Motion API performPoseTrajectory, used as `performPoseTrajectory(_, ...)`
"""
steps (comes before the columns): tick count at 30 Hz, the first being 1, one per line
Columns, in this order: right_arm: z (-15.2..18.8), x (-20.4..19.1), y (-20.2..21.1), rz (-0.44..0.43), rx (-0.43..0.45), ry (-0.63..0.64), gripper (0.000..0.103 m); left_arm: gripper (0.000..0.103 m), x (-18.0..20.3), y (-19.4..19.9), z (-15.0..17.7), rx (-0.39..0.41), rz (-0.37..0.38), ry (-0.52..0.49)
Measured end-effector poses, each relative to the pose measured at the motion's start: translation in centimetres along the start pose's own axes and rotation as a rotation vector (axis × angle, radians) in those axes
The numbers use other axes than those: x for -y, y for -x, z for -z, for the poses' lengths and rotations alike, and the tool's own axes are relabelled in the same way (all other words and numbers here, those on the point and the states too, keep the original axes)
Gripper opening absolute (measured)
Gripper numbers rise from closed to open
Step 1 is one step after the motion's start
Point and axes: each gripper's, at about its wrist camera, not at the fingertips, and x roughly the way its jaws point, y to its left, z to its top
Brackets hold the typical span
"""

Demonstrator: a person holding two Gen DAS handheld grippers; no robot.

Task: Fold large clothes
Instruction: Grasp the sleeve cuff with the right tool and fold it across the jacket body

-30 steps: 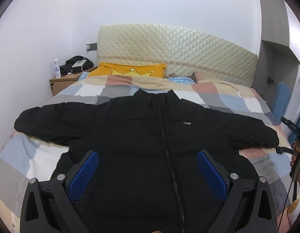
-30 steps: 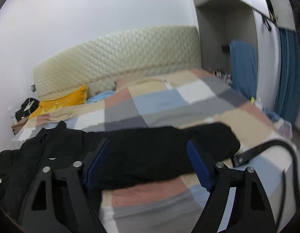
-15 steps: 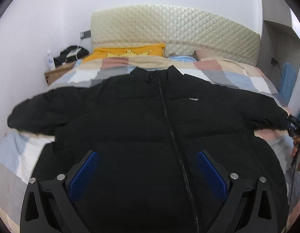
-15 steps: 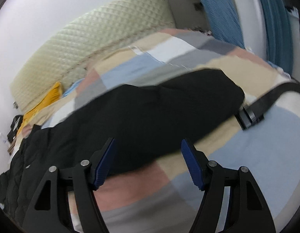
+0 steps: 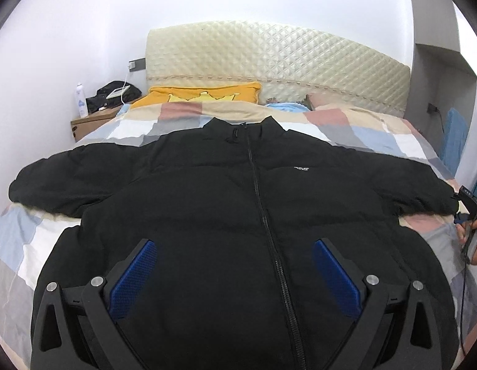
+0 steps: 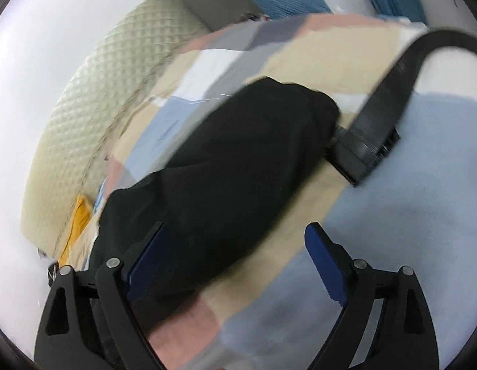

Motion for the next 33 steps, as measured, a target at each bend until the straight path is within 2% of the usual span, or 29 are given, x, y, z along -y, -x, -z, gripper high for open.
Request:
performPoseTrajectory(3, -0.5, 1.2, -1.9, -0.039, -0.005, -0.064, 0.092, 0.102, 0.4, -0.6, 0.1, -0.011, -0.005, -0.016)
performPoseTrajectory(5, -1.3, 1.0, -2.8, -0.062, 0.02, -0.061, 0.092, 0.102, 0.4, -0.8, 0.1, -0.008, 0.003, -0.007)
performPoseTrajectory(6, -1.9, 0.6, -3.3, -0.074, 0.03, -0.05, 0.09, 0.102, 0.5, -0.9, 0.0, 0.001, 0.014, -0.012)
performPoseTrajectory(8, -3.1, 0.0, -4.1, -0.099, 0.043, -0.048, 0.079, 0.102, 0.6, -0.9, 0.1, 0.016, -0.001, -0.026)
performPoseTrajectory(10, -4.0, -0.4, -4.3, -0.097, 0.063, -0.047, 0.054, 0.102, 0.7, -1.0, 0.1, 0.023, -0.008, -0.037)
performPoseTrajectory(11, -4.4, -0.5, -4.2, -0.098, 0.071, -0.044, 0.045, 0.102, 0.6, -1.0, 0.0, 0.026, -0.009, -0.037)
performPoseTrajectory(12, -4.8, -0.8, -3.8, -0.085, 0.08, -0.033, 0.025, 0.102, 0.5, -1.0, -0.1, 0.029, -0.003, -0.03)
performPoseTrajectory(13, -5.0, -1.0, -3.2, -0.073, 0.095, -0.023, 0.015, 0.102, 0.4, -1.0, -0.3, 0.03, 0.003, -0.022)
performPoseTrajectory(15, -5.5, -1.7, -1.9, -0.066, 0.113, 0.012, 0.006, 0.102, -0.1, -1.0, -0.7, 0.023, 0.025, 0.002)
performPoseTrajectory(20, -7.1, -6.1, 2.3, -0.028, 0.169, 0.164, 0.004, 0.102, -1.7, -0.1, -1.0, 0.031, 0.047, 0.038)
performPoseTrajectory(21, -7.4, -6.9, 3.1, -0.03, 0.18, 0.172, 0.004, 0.102, -1.9, -0.1, -1.0, 0.021, 0.047, 0.016)
performPoseTrajectory(23, -7.6, -9.4, 5.2, -0.031, 0.21, 0.208, 0.004, 0.102, -1.8, -0.8, -0.7, -0.028, -0.001, -0.018)
performPoseTrajectory(26, -7.7, -13.1, 8.3, -0.03, 0.246, 0.277, 0.004, 0.102, -2.4, -1.2, -0.5, -0.074, -0.007, -0.02)
performPoseTrajectory(30, -6.8, -19.5, 13.5, -0.041, 0.309, 0.404, 0.005, 0.102, -2.6, 0.4, -0.5, -0.005, -0.064, -0.063)
performPoseTrajectory(33, -5.1, -24.7, 16.2, -0.027, 0.348, 0.493, 0.005, 0.102, -2.9, 1.9, -0.4, 0.04, -0.059, -0.083)
